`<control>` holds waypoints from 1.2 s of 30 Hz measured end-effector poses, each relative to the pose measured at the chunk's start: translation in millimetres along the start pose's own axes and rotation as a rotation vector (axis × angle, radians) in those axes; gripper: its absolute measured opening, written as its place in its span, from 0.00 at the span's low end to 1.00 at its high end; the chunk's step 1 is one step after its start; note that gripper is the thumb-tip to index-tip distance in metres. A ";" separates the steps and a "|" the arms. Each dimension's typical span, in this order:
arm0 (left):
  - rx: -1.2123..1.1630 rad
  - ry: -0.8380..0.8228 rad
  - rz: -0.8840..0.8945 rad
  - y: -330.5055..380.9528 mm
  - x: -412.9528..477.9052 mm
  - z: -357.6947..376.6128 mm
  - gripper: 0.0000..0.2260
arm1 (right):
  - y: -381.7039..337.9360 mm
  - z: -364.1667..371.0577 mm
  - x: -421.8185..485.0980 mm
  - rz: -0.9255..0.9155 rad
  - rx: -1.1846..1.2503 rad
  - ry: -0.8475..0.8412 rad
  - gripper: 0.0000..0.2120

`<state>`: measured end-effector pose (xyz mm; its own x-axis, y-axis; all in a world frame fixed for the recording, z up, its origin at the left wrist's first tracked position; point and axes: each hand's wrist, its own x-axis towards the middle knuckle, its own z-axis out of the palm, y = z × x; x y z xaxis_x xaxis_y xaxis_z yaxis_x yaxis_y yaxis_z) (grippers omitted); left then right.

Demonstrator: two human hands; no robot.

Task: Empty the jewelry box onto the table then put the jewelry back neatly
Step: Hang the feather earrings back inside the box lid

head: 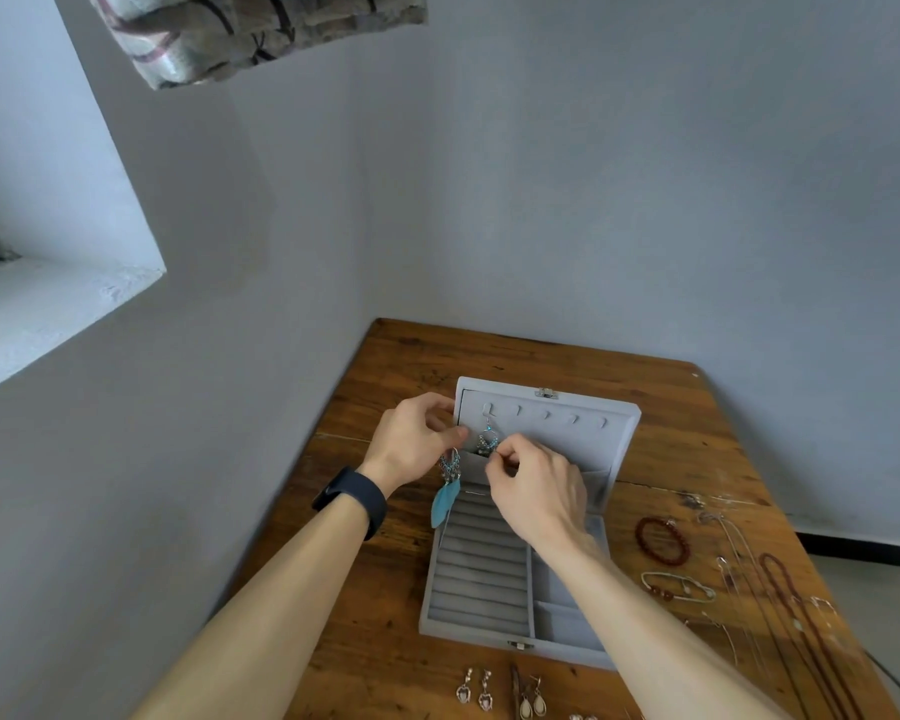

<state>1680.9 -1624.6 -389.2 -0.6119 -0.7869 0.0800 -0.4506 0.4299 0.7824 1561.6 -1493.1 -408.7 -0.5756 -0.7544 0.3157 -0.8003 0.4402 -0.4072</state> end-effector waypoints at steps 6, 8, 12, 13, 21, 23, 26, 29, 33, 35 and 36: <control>-0.013 -0.006 -0.001 -0.8 0.8 -0.8 0.18 | 6.7 -7.9 9.3 -0.022 -0.032 -0.052 0.06; -0.013 -0.003 -0.005 0.1 1.2 -0.2 0.18 | 8.4 -8.4 11.6 -0.059 -0.061 -0.050 0.07; -0.009 -0.002 -0.012 2.4 2.1 0.2 0.18 | 10.1 -5.5 10.8 -0.129 -0.150 -0.018 0.08; -0.009 -0.004 -0.014 2.6 2.1 0.0 0.18 | 9.8 -4.4 9.6 -0.153 -0.168 -0.017 0.09; -0.008 -0.012 -0.025 1.6 3.4 0.1 0.21 | 11.7 2.5 -2.6 -0.138 0.050 -0.056 0.12; -0.024 -0.010 -0.041 3.4 1.6 0.5 0.22 | 14.4 2.3 -8.6 -0.131 0.008 -0.020 0.12; -0.108 0.019 -0.089 7.5 -4.9 -3.3 0.17 | 17.1 -3.2 -14.4 -0.134 -0.078 0.005 0.12; -0.282 0.059 -0.110 15.9 -20.6 -11.4 0.05 | 16.9 -12.3 -19.3 -0.118 0.016 -0.003 0.12; -0.514 -0.046 -0.146 40.4 -52.9 -18.1 0.05 | 5.8 -32.4 -36.2 0.052 0.571 -0.082 0.11; -0.585 -0.098 -0.168 52.0 -67.2 -16.9 0.05 | -0.7 -44.3 -47.3 0.085 0.770 -0.150 0.12; -0.596 -0.114 -0.173 56.7 -73.1 -15.2 0.04 | -2.4 -49.1 -52.6 0.085 0.838 -0.180 0.12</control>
<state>1710.0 -1549.4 -341.3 -0.6432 -0.7564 -0.1188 -0.1294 -0.0456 0.9905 1585.5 -1430.6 -382.3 -0.5354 -0.8323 0.1434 -0.3268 0.0476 -0.9439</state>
